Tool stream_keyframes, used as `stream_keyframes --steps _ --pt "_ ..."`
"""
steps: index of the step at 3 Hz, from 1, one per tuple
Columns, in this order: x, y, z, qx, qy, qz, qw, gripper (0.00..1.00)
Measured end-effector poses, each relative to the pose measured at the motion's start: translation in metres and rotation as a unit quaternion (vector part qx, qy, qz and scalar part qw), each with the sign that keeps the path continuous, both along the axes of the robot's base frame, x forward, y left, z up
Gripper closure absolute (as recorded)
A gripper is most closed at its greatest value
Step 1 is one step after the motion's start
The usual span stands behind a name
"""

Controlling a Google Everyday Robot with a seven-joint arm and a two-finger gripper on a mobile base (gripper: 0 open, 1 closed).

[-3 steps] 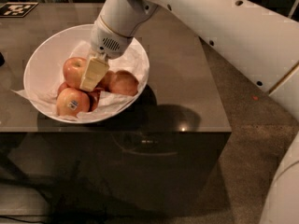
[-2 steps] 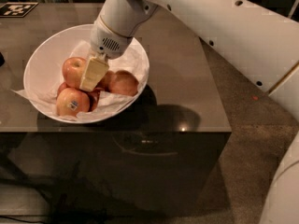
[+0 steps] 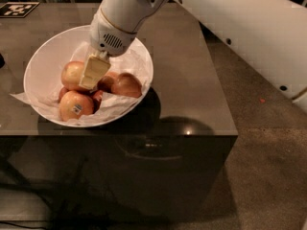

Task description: Pick apple from white bowl

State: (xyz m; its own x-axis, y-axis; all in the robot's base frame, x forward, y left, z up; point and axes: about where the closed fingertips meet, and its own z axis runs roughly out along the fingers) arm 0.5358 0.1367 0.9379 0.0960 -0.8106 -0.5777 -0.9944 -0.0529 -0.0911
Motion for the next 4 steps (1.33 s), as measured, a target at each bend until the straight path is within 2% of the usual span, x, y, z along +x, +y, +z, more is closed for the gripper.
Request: stream_keyframes --steps 2,3,4 --pt "-0.014 -0.0064 0.0182 0.01 -0.019 0.0 0.9998 1.0" --pt "-0.0137 -0.0067 0.0213 0.01 -0.019 0.0 0.9998 1.0" --pt "-0.0137 -0.0067 0.0213 0.01 -0.019 0.0 0.9998 0.82"
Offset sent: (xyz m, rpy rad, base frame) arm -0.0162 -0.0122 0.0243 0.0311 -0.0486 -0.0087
